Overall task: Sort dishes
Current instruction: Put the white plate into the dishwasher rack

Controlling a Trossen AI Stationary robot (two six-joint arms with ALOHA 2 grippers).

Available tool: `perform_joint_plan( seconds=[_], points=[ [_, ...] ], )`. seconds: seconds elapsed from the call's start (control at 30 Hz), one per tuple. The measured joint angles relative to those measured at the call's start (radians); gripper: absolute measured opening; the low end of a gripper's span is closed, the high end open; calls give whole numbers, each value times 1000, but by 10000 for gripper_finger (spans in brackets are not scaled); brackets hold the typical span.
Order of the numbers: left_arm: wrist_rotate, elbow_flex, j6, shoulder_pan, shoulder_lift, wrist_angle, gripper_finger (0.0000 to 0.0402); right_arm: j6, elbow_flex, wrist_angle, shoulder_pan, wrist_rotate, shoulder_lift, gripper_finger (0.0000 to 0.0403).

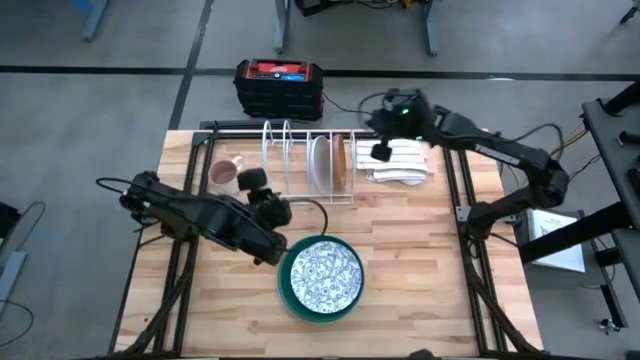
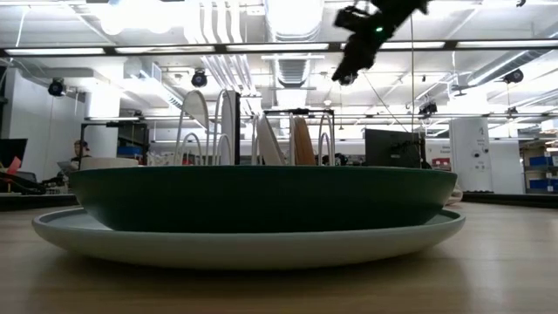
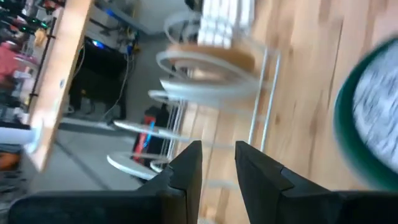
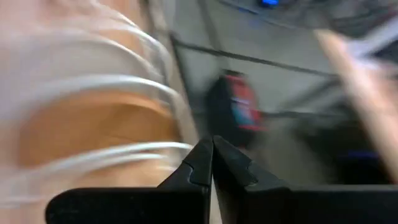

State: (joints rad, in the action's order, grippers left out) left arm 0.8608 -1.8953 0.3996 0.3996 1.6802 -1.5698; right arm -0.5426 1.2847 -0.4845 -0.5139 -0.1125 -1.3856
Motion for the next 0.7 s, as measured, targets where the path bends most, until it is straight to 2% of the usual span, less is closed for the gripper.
perform_joint_plan(
  seconds=[0.07, 0.13, 0.27, 0.33, 0.47, 0.6, 0.7],
  points=[
    [-7, 76, -2, 0, 0, 2, 80, 66, -37, -6, -45, 157, 39, 1],
    [-6, 156, -2, -1, 0, 3, 73, 90, -81, -7, -65, 231, 70, 1],
    [23, 297, -6, -7, -3, 43, 44, 99, -167, -4, -66, 248, 127, 0],
    [23, 352, -11, -8, -12, 119, 18, 103, -211, 13, -66, 249, 152, 0],
    [-7, 442, -188, -15, -51, 417, 7, 120, -290, 61, -67, 250, 184, 0],
    [-175, 518, -446, -65, -95, 814, 1, 126, -347, 88, -66, 253, 202, 0],
    [-300, 568, -569, -117, -111, 982, 1, 141, -375, 101, -67, 253, 202, 0]
  ],
)
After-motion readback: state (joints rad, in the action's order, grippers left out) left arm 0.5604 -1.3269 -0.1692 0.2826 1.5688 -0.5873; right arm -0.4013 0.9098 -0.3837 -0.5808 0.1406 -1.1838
